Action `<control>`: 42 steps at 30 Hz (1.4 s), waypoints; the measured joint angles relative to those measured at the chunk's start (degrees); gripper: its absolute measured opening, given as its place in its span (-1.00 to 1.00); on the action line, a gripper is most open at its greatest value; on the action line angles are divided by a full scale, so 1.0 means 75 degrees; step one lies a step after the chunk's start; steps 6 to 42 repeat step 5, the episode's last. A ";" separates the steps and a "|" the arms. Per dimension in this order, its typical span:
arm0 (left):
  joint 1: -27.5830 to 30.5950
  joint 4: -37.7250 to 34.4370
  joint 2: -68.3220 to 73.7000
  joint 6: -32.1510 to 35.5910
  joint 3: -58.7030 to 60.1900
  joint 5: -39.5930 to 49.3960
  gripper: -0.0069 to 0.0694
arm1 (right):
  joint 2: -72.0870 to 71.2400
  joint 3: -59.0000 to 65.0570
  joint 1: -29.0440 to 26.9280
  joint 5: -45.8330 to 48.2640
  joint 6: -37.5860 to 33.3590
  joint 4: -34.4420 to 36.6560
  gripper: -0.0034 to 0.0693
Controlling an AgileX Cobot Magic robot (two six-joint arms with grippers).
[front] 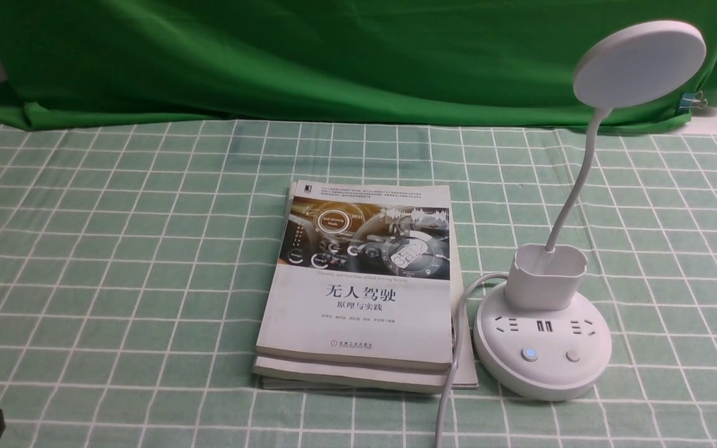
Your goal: Turn off the desk lamp on the blue coffee tablecloth by hand.
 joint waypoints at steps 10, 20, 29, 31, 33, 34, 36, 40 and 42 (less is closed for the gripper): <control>0.0000 0.0000 0.0000 0.0000 0.0000 0.0000 -0.82 | 0.0000 0.0000 0.0000 0.0000 0.0000 0.0000 -0.49; 0.0000 0.0000 0.0000 0.0000 0.0000 0.0000 -0.82 | 0.0000 0.0000 0.0000 0.0000 0.0000 0.0000 -0.49; 0.0000 0.0000 0.0000 0.0000 0.0000 0.0000 -0.82 | 0.0000 0.0000 0.0000 0.0000 0.0000 0.0000 -0.49; 0.0000 0.0000 0.0000 0.0000 0.0000 0.0000 -0.82 | 0.0000 0.0000 0.0000 0.0000 0.0000 0.0000 -0.49; 0.0000 0.0000 0.0000 0.0000 0.0000 0.0000 -0.82 | 0.0000 0.0000 0.0000 0.0000 0.0000 0.0000 -0.49; 0.0000 0.0000 0.0000 0.0000 0.0000 0.0000 -0.82 | 0.0000 0.0000 0.0000 0.0000 0.0000 0.0000 -0.49; 0.0000 0.0000 0.0000 0.0000 0.0000 0.0000 -0.82 | 0.0000 0.0000 0.0000 0.0000 0.0000 0.0000 -0.49; 0.0000 0.0000 0.0000 0.0000 0.0000 0.0000 -0.82 | 0.0000 0.0000 0.0000 0.0000 0.0000 0.0000 -0.49; 0.0000 0.0000 0.0000 0.0000 0.0000 0.0000 -0.82 | 0.0000 0.0000 0.0000 0.0000 0.0000 0.0000 -0.49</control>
